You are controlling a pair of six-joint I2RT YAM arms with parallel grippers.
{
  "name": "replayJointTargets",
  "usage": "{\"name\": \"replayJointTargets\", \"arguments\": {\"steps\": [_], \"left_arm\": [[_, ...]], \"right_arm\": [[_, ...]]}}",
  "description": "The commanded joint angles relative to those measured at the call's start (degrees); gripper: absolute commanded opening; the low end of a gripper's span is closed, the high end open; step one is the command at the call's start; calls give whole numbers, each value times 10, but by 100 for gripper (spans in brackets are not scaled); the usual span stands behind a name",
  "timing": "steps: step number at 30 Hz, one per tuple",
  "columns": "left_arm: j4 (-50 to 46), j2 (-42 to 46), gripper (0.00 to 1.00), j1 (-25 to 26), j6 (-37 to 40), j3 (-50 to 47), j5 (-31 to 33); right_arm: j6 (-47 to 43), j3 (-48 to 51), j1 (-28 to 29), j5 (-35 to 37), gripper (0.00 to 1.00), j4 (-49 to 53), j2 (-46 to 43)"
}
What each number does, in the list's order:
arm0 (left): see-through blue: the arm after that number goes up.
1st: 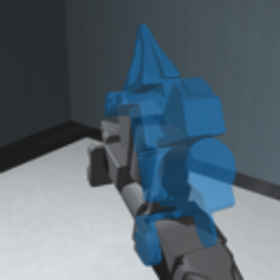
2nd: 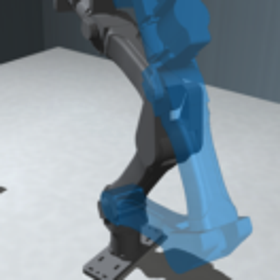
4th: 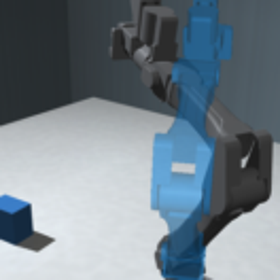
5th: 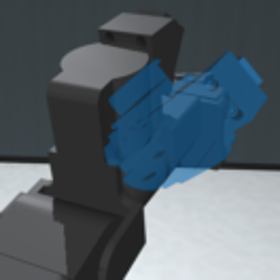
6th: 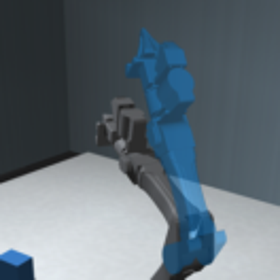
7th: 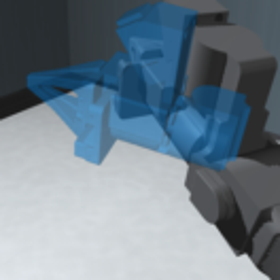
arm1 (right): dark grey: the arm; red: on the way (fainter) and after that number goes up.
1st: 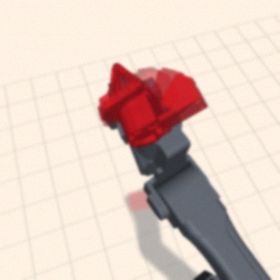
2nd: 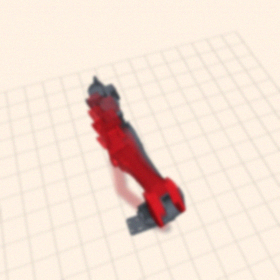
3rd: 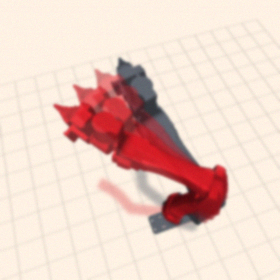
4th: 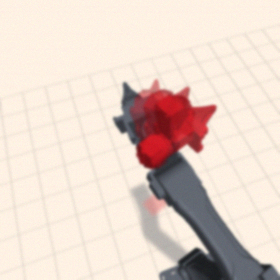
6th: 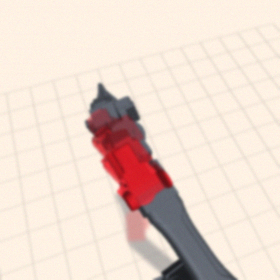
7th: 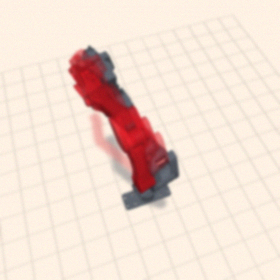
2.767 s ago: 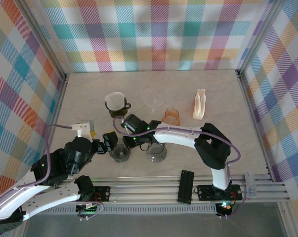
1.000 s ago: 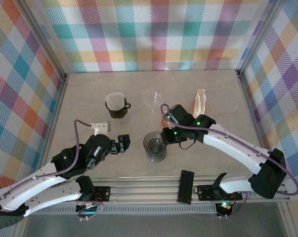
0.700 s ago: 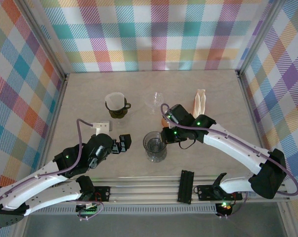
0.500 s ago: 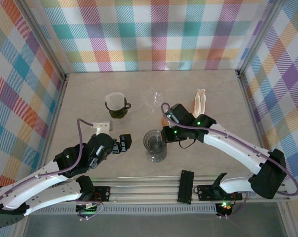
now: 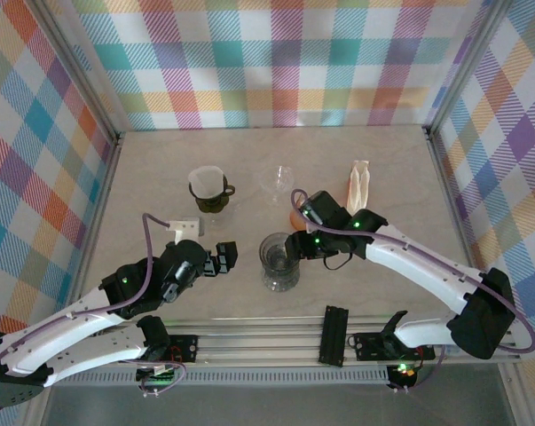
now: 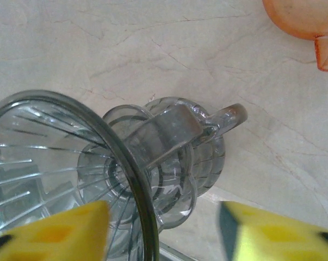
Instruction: Place the coffee filter in the dripper
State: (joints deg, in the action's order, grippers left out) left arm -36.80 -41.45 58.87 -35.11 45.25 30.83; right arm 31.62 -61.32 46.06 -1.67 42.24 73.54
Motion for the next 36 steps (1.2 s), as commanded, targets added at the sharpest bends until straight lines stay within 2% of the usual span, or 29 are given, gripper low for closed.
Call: {"name": "replayJointTargets", "arguments": {"steps": [1, 7, 13, 18, 21, 27, 36], "left_arm": [[23, -7, 100, 4, -3, -8, -13], [40, -43, 100, 4, -7, -4, -17], [45, -90, 100, 4, -33, 6, 16], [26, -118, 100, -1, -39, 17, 19], [30, -124, 100, -1, -21, 16, 17], [66, -97, 100, -1, 1, -9, 2], [74, -101, 99, -1, 28, -5, -13]], "right_arm": [[4, 2, -3, 20, 69, -7, -28], [-9, 4, -26, 81, 75, -13, -60], [-17, 23, -149, 60, 68, -85, -64], [-34, 9, -237, 60, 61, -129, -8], [-59, -18, -273, 88, 57, -142, 42], [-97, -81, -301, 144, 49, -143, 136], [-103, -164, -304, 196, 39, -130, 243]]}}
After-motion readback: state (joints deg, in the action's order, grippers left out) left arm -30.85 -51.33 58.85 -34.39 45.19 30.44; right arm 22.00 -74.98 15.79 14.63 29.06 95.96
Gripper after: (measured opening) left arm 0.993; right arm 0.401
